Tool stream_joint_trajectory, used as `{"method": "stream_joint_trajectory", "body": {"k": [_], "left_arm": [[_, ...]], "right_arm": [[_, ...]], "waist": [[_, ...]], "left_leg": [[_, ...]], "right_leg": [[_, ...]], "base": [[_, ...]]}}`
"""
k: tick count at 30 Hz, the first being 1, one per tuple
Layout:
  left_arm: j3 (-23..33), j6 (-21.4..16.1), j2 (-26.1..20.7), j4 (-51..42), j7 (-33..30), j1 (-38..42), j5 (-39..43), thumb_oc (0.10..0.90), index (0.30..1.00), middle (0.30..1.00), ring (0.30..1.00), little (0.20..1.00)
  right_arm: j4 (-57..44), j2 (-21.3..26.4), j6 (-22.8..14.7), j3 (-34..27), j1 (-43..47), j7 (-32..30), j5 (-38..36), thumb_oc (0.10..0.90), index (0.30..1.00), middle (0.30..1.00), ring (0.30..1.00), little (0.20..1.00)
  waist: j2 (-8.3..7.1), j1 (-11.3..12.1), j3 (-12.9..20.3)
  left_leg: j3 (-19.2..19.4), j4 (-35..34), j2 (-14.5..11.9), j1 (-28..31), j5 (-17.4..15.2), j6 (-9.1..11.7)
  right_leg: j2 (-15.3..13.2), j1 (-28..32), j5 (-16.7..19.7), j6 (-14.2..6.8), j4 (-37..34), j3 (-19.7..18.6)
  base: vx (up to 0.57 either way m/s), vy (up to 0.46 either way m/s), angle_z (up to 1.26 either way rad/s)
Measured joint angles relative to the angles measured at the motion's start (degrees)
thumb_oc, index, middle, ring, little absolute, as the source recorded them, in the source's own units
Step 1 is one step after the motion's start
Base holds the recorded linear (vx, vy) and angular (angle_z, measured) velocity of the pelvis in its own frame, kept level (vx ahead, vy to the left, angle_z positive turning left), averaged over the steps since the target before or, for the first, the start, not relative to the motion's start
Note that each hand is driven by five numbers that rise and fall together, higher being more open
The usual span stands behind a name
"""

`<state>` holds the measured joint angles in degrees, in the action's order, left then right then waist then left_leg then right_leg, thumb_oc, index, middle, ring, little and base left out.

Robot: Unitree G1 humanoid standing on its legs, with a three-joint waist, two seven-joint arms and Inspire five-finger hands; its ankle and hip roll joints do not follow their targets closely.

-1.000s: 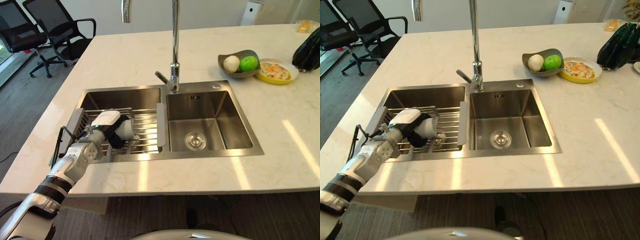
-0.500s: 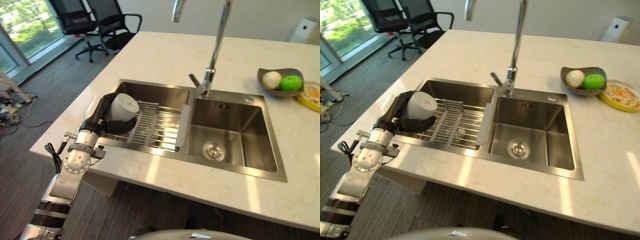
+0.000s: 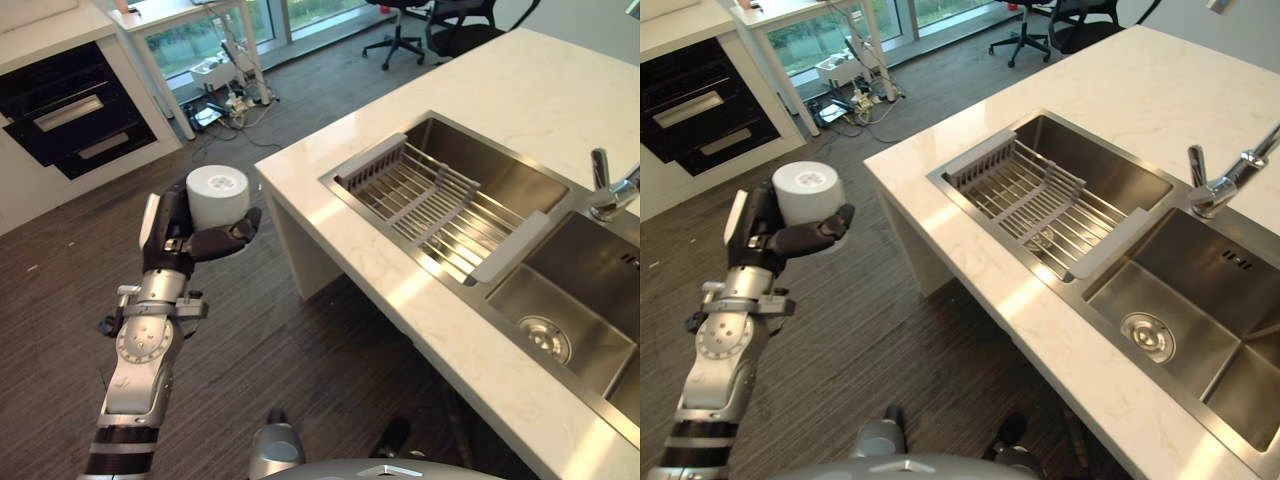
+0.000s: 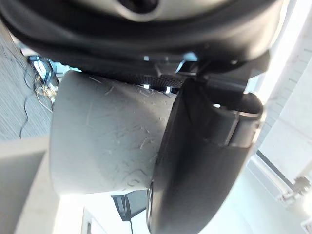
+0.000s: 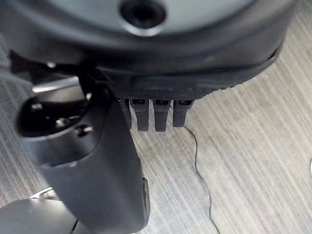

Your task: Place the dishes in the dishwasher.

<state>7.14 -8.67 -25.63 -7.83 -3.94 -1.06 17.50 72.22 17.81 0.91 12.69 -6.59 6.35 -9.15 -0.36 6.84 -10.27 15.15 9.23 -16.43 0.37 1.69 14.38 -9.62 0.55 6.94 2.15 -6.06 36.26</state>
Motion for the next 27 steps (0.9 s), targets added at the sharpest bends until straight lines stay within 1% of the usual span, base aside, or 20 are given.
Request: {"method": "stream_joint_trajectory", "body": {"k": [1,2,3,4,5,6,7,9,11,13,14,16,18,20,21,22,23,25,26,27], "left_arm": [[0.0,0.0,0.0,0.0,0.0,0.0,0.0,0.4,0.3,0.3,0.3,0.3],[-0.18,-0.04,0.09,0.59,0.07,0.03,-0.03,0.4,0.3,0.3,0.3,0.3],[-1.14,-0.02,1.25,0.6,0.32,0.54,-0.05,0.4,0.3,0.3,0.3,0.3],[-2.64,-0.1,1.19,0.15,0.94,1.81,-0.12,0.4,0.3,0.3,0.3,0.3],[-3.46,0.19,0.72,1.11,1.68,2.29,-0.23,0.4,0.3,0.3,0.3,0.3],[-4.01,0.53,0.74,1.26,1.92,1.92,-0.24,0.4,0.3,0.3,0.3,0.3],[-4.23,0.5,0.54,0.21,2.19,0.64,-0.22,0.4,0.3,0.3,0.3,0.3],[-2.96,0.1,-0.46,-1.66,2.46,-1.13,-0.19,0.4,0.3,0.3,0.3,0.3],[-1.95,0.03,-1.35,-1.28,2.87,-3.03,-0.14,0.4,0.3,0.3,0.3,0.3],[0.61,0.06,-2.38,-0.86,3.4,-4.54,-0.21,0.4,0.3,0.3,0.3,0.3],[-0.36,0.27,-2.92,0.37,3.53,-3.43,-0.25,0.4,0.3,0.3,0.3,0.3],[-1.94,0.72,-4.15,0.4,4.35,-3.32,-0.29,0.4,0.3,0.3,0.3,0.3],[-6.17,0.76,-4.23,0.79,3.9,0.51,-0.23,0.4,0.3,0.3,0.3,0.3],[-7.95,0.47,-4.33,0.95,4.51,2.18,-0.22,0.4,0.3,0.3,0.3,0.3],[-9.3,0.45,-3.66,1.18,4.41,2.68,-0.17,0.4,0.3,0.3,0.3,0.3],[-12.94,0.28,-1.31,3.91,4.16,6.65,0.02,0.4,0.3,0.3,0.3,0.3],[-15.94,0.11,-0.92,5.16,4.15,9.14,0.04,0.4,0.3,0.3,0.3,0.3],[-17.16,-0.13,-3.24,3.15,5.27,8.46,-0.02,0.4,0.3,0.3,0.3,0.3],[-18.11,0.14,-1.8,3.25,5.25,7.11,-0.04,0.4,0.3,0.3,0.3,0.3],[-18.89,0.31,-1.24,2.61,5.74,5.6,-0.04,0.4,0.3,0.3,0.3,0.3]], "right_arm": [[0.0,0.0,0.0,0.0,0.0,0.0,0.0,0.8,0.9,0.9,0.9,0.9],[-0.27,1.09,-0.87,0.3,0.26,-0.36,-0.17,0.8,0.9,0.9,0.9,0.9],[-0.48,3.92,-1.61,-0.8,0.28,-0.24,-0.86,0.8,0.9,0.9,0.9,0.9],[0.06,5.64,-1.85,-4.42,0.01,-0.27,-2.21,0.8,0.9,0.9,0.9,0.9],[1.77,4.35,-1.08,-5.63,0.35,-1.29,-2.37,0.8,0.9,0.9,0.9,0.9],[1.95,3.08,-0.94,-6.03,-0.73,-1.13,-2.38,0.8,0.9,0.9,0.9,0.9],[2.28,1.56,-0.99,-6.03,-2.28,-0.76,-2.4,0.8,0.9,0.9,0.9,0.9],[3.59,-0.48,-0.77,-5.88,-3.1,-0.51,-2.04,0.8,0.9,0.9,0.9,0.9],[4.19,-1.43,0.65,-5.68,-4.19,-0.68,-2.03,0.8,0.9,0.9,0.9,0.9],[5.11,-3.56,1.23,-7.44,-3.1,-1.17,-1.65,0.8,0.9,0.9,0.9,0.9],[5.56,-4.29,1.41,-7.09,-3.82,-1.18,-2.33,0.8,0.9,0.9,0.9,0.9],[5.94,-3.77,1.14,-7.02,-2.64,-1.29,-2.38,0.8,0.9,0.9,0.9,0.9],[5.84,-4.19,0.9,-7.03,-1.61,-1.28,-2.5,0.8,0.9,0.9,0.9,0.9],[5.71,-3.95,0.84,-8.21,-0.22,-1.24,-2.41,0.8,0.9,0.9,0.9,0.9],[5.48,-3.48,0.53,-6.9,-0.11,-1.48,-2.88,0.8,0.9,0.9,0.9,0.9],[3.2,-3.08,0.0,-4.93,-1.47,-1.5,-5.87,0.8,0.9,0.9,0.9,0.9],[2.41,-3.31,0.01,-3.78,-1.85,-0.97,-7.21,0.8,0.9,0.9,0.9,0.9],[2.12,-4.32,0.02,-4.72,-0.15,0.29,-7.37,0.8,0.9,0.9,0.9,0.9],[1.96,-3.94,-0.52,-4.76,0.55,-0.3,-7.38,0.8,0.9,0.9,0.9,0.9],[3.13,-3.02,-0.36,-4.31,1.5,-0.46,-6.35,0.8,0.9,0.9,0.9,0.9]], "waist": [[0.0,0.0,0.0],[1.12,-3.31,1.03],[4.9,-4.56,1.89],[8.56,-5.04,1.92],[6.95,-5.58,1.79],[5.43,-5.83,2.33],[4.05,-5.92,3.45],[3.15,-4.12,4.42],[0.72,-1.63,5.49],[-2.12,-0.48,4.79],[-3.96,-1.71,5.07],[-3.84,-2.11,4.61],[-1.89,-4.38,3.71],[0.34,-4.36,2.46],[2.03,-4.9,1.81],[6.32,-7.85,0.04],[7.69,-9.57,-0.09],[3.62,-8.93,-0.42],[2.62,-9.11,-0.36],[2.97,-8.5,-0.15]], "left_leg": [[0.0,0.0,0.0,0.0,0.0,0.0],[2.21,-0.14,-2.81,3.57,-0.4,-0.7],[3.08,-2.73,-4.22,3.67,-0.01,-4.49],[3.85,-7.83,-4.83,4.98,-4.69,-5.74],[5.24,-10.42,-2.88,5.3,-2.18,-4.69],[8.32,-11.59,-1.01,5.29,-2.32,-10.92],[9.84,-13.42,1.42,5.43,-2.15,-12.37],[7.75,-13.04,2.99,4.61,1.81,-3.62],[5.62,-9.93,6.14,2.87,-1.07,-5.38],[4.75,-5.47,7.22,1.65,-3.13,-7.21],[4.22,-1.8,8.98,-1.6,-5.82,-10.77],[1.23,-4.03,12.23,-0.12,-6.28,-11.92],[-4.86,-6.33,12.27,0.41,-4.54,-13.68],[-7.35,-9.33,12.54,2.56,-3.85,-14.8],[-10.03,-10.24,12.23,3.24,-4.02,-15.07],[-18.27,-9.62,9.88,2.53,-4.05,-15.05],[-22.44,-10.35,9.61,1.83,-2.66,-15.94],[-23.26,-13.5,13.39,4.12,-1.36,-14.23],[-27.78,-14.41,15.03,5.42,-1.81,-13.93],[-28.35,-14.39,14.54,5.38,-1.55,-13.83]], "right_leg": [[0.0,0.0,0.0,0.0,0.0,0.0],[-1.57,-0.9,0.33,-3.28,0.15,2.82],[-1.42,-3.37,-0.06,-5.37,3.76,2.71],[-2.05,-6.09,0.97,-5.17,9.07,1.21],[-5.84,-6.09,0.94,-5.98,11.02,1.89],[-7.96,-5.16,0.3,-7.11,10.57,2.7],[-9.76,-4.06,0.46,-8.07,8.78,2.89],[-10.79,-2.68,5.56,-10.3,6.67,0.6],[-14.34,-1.08,8.03,-9.51,5.61,1.81],[-15.55,0.94,12.55,-4.85,4.92,2.39],[-17.94,2.07,13.67,-4.67,6.29,0.97],[-21.29,-0.79,14.51,-6.92,14.38,-8.65],[-13.52,-1.44,-0.48,-11.42,19.01,-25.46],[-7.14,-2.96,-6.12,-12.88,18.72,-29.33],[-2.33,-3.08,-7.8,-11.92,17.03,-32.84],[7.4,-2.14,-11.86,-7.41,14.7,-40.38],[10.93,-3.33,-11.82,-7.52,12.81,-42.08],[8.58,-7.05,-7.72,-8.55,8.46,-41.22],[6.64,-5.73,-0.31,-4.52,6.96,-38.97],[6.82,-4.09,-0.38,-4.38,5.21,-36.99]], "base": [[-0.12,0.22,0.82],[-0.11,0.231,1.27],[-0.17,0.388,1.65],[-0.14,0.415,1.28],[-0.13,0.465,1.27],[-0.1,0.436,1.58],[-0.07,0.667,1.56],[-0.04,0.641,1.02],[-0.02,0.438,0.51],[0.05,0.44,0.5],[0.05,0.393,0.68],[0.09,0.348,0.86],[0.17,0.236,1.33],[0.23,0.226,0.92],[0.14,0.088,1.73],[0.12,0.032,2.48],[0.08,0.002,2.76],[0.08,-0.079,1.7],[0.11,-0.177,1.48],[0.14,-0.179,1.64]]}}
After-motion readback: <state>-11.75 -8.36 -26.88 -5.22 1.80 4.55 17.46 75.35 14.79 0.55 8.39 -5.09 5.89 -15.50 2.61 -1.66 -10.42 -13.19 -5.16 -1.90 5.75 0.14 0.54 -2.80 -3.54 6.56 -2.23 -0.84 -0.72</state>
